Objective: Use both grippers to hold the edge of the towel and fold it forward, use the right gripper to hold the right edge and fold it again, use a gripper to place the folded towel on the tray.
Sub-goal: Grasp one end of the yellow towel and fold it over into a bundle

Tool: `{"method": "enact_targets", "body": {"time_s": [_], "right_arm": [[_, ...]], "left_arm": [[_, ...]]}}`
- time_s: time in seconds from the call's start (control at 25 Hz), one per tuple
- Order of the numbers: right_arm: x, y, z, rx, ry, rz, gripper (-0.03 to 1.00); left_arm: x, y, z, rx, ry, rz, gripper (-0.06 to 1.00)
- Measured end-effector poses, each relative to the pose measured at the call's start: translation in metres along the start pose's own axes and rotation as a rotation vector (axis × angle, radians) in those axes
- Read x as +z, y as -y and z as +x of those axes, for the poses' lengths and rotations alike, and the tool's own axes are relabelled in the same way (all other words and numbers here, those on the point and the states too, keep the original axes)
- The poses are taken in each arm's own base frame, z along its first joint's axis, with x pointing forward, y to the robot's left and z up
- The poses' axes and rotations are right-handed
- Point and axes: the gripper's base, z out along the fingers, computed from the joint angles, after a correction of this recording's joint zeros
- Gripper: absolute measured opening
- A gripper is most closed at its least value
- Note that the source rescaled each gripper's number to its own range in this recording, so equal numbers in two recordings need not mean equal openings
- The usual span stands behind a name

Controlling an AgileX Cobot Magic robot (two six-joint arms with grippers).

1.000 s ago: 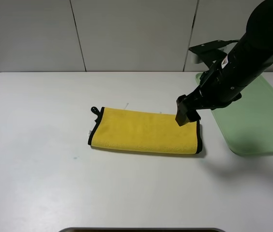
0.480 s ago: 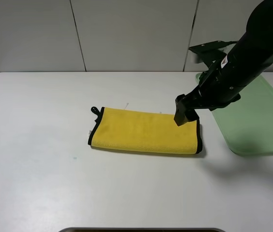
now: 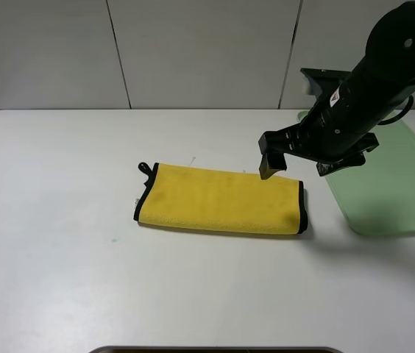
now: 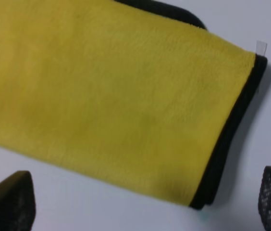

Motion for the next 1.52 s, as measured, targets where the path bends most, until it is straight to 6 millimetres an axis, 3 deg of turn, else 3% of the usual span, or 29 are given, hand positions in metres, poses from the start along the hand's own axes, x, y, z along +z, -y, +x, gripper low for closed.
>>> {"method": "enact_targets", "body": {"time_s": [0.24, 0.52, 1.32, 1.52], "right_arm": [[0.031, 0.007, 0.0, -0.003, -0.038, 0.067, 1.0], [0.057, 0.015, 0.002, -0.031, -0.07, 0.15, 1.0], [0.107, 0.021, 0.012, -0.004, -0.135, 0.175, 1.0], [0.11, 0.021, 0.013, -0.004, -0.138, 0.175, 1.0]], "left_arm": [[-0.003, 0.003, 0.002, -0.11, 0.002, -0.136, 0.91], [-0.003, 0.004, 0.003, -0.128, 0.003, -0.159, 0.91], [-0.003, 0.004, 0.003, -0.129, 0.003, -0.161, 0.91], [-0.003, 0.004, 0.003, -0.129, 0.003, -0.161, 0.91]]}}
